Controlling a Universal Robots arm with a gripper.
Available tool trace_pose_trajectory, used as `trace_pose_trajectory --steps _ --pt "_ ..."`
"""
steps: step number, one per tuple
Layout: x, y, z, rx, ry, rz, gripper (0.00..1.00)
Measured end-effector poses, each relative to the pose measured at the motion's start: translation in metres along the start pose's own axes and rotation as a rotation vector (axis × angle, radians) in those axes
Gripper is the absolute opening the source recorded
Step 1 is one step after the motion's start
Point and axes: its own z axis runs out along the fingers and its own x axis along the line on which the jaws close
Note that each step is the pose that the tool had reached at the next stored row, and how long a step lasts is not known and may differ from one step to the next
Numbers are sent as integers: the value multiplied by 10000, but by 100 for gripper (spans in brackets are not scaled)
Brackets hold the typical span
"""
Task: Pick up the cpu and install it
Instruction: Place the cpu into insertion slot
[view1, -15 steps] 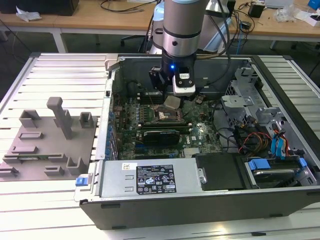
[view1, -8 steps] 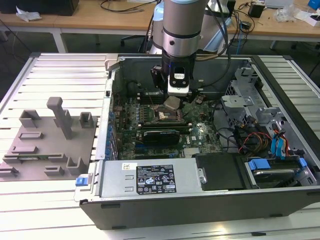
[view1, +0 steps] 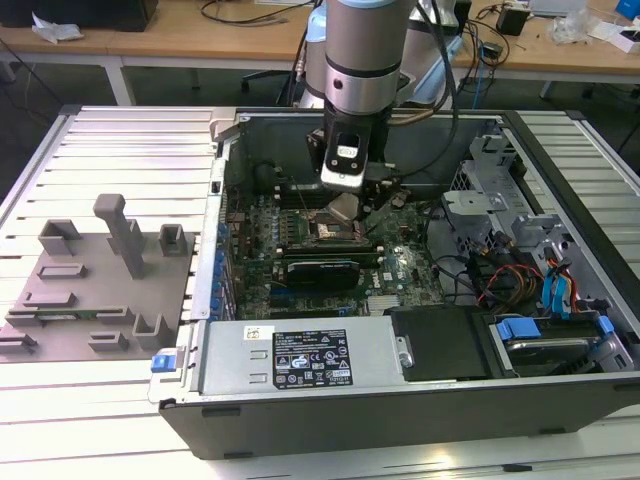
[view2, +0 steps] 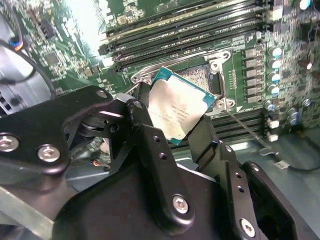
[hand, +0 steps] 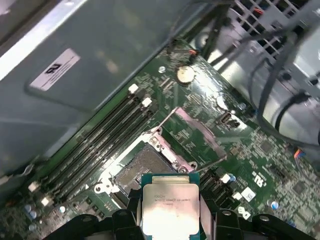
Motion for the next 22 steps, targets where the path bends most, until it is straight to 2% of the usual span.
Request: trace_pose_trajectory --steps 6,7,10,17,20,22 --pt "0 0 7 0 -85 1165 55" --pt "0 -1 10 0 -120 1648 55" --pt "0 -1 17 1 -193 2646 55" --pt "0 -2 30 0 -299 4105 55" --pt "0 -3 37 -1 -364 5002 55" --pt "0 -3 41 -1 -392 5382 55"
